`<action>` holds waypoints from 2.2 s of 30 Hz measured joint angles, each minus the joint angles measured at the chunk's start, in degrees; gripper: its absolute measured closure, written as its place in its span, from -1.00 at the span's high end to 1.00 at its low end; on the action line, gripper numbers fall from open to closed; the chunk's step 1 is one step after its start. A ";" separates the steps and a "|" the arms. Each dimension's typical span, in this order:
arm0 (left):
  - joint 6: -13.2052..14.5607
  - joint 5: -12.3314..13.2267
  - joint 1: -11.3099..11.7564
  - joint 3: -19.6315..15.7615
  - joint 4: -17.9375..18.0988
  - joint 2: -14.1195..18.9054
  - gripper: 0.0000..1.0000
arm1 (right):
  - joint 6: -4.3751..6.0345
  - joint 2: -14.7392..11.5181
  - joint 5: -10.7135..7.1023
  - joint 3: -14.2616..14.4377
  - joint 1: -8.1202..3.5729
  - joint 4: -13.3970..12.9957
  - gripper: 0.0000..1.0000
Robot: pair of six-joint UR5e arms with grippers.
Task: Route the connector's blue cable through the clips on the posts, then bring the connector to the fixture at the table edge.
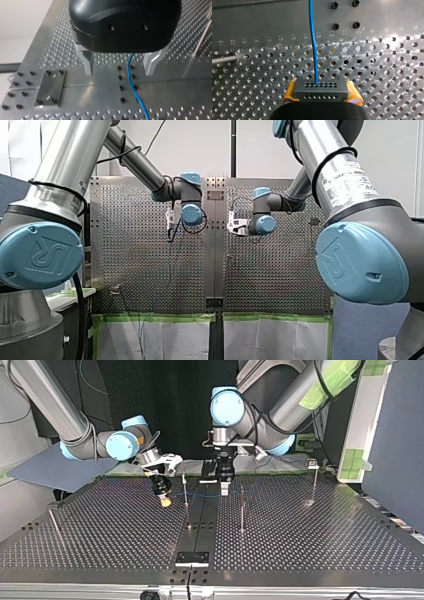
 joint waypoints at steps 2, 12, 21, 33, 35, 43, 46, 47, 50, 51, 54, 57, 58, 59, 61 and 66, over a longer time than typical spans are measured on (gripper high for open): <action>0.08 -1.18 0.05 0.32 -0.34 0.00 1.00 | 0.00 0.00 0.00 -0.01 0.02 0.00 -1.00; -0.01 -6.08 0.27 0.59 -2.62 -0.07 1.00 | 0.05 0.00 0.08 0.01 0.25 0.11 -1.00; -1.34 -8.67 -0.46 1.44 -3.15 -2.77 1.00 | 0.01 0.00 0.08 0.02 0.35 0.17 -1.00; -2.32 -6.77 -0.13 1.99 -1.44 -3.41 1.00 | -0.03 0.00 0.09 0.00 0.36 0.17 -1.00; -2.30 -6.84 -0.02 2.16 -1.31 -3.42 1.00 | -0.06 0.00 0.09 0.01 0.35 0.17 -1.00; -1.83 -6.76 0.57 4.03 -2.34 -4.53 1.00 | -0.13 0.00 0.09 0.01 0.35 0.18 -1.00; -1.48 -7.11 0.52 5.26 -3.18 -5.76 1.00 | -0.13 0.00 0.07 0.02 0.36 0.17 -1.00; -1.42 -7.20 0.54 5.51 -3.17 -6.09 1.00 | -0.14 0.00 0.06 0.02 0.36 0.19 -1.00; -1.31 -7.38 0.64 6.21 -2.97 -6.70 1.00 | -0.17 0.00 0.02 0.02 0.36 0.23 -1.00; -1.28 -7.43 0.69 6.46 -2.96 -6.79 1.00 | -0.18 0.00 0.02 0.02 0.36 0.24 -1.00; -0.95 -7.79 0.90 7.39 -3.21 -6.91 1.00 | -0.19 0.00 0.04 0.02 0.36 0.26 -1.00; -0.40 -8.32 1.20 8.00 -3.47 -6.92 1.00 | -0.20 0.00 0.07 0.02 0.36 0.26 -1.00; -0.20 -8.45 1.31 8.14 -3.53 -6.93 1.00 | -0.20 0.00 0.05 0.02 0.36 0.26 -1.00; -0.09 -8.51 1.39 8.21 -3.54 -6.93 1.00 | -0.20 0.00 0.05 0.02 0.36 0.26 -1.00; 0.12 -8.53 1.52 8.29 -3.55 -6.94 1.00 | -0.20 0.00 0.04 0.02 0.36 0.26 -1.00; 0.51 -8.46 1.66 8.32 -3.56 -6.95 1.00 | -0.26 0.00 0.04 0.03 0.37 0.26 -1.00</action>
